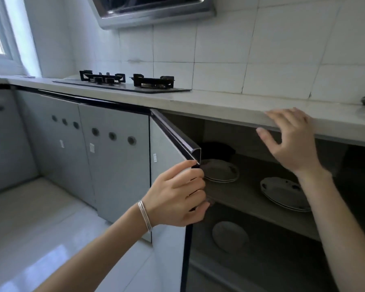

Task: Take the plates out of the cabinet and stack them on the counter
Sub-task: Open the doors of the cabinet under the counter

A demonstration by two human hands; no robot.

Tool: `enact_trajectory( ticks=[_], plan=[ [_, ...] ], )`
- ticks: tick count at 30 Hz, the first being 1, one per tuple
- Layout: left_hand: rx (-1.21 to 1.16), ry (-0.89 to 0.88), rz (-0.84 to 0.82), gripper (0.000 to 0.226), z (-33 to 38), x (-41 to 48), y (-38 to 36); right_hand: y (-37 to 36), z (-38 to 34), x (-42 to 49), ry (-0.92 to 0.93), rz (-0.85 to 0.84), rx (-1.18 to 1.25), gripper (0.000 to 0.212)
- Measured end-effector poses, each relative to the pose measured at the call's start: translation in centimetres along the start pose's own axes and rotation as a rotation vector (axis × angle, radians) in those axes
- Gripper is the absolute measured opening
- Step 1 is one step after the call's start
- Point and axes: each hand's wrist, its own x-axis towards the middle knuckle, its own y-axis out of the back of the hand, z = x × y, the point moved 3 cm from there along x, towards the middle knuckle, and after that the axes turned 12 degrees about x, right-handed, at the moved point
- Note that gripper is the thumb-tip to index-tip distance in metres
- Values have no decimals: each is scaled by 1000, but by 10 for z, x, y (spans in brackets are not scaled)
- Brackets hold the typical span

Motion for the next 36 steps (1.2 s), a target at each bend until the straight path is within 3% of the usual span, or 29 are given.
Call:
enact_trajectory(
  ticks=[4,12,17,29,36],
  plan=[
    [61,11,-26,32,-15,-19,27,-40,-74,5,228,-100,184,52],
    [271,87,-118,28,-77,-80,95,-106,-128,20,337,-225,374,50],
    [362,125,-168,26,-118,-108,110,-133,-153,12,318,-284,445,50],
    [353,447,-174,16,-174,-197,100,-192,-192,-39,195,-291,415,51],
    [268,424,-154,23,-123,-186,76,-182,-192,-74,125,-248,351,53]
  ],
)
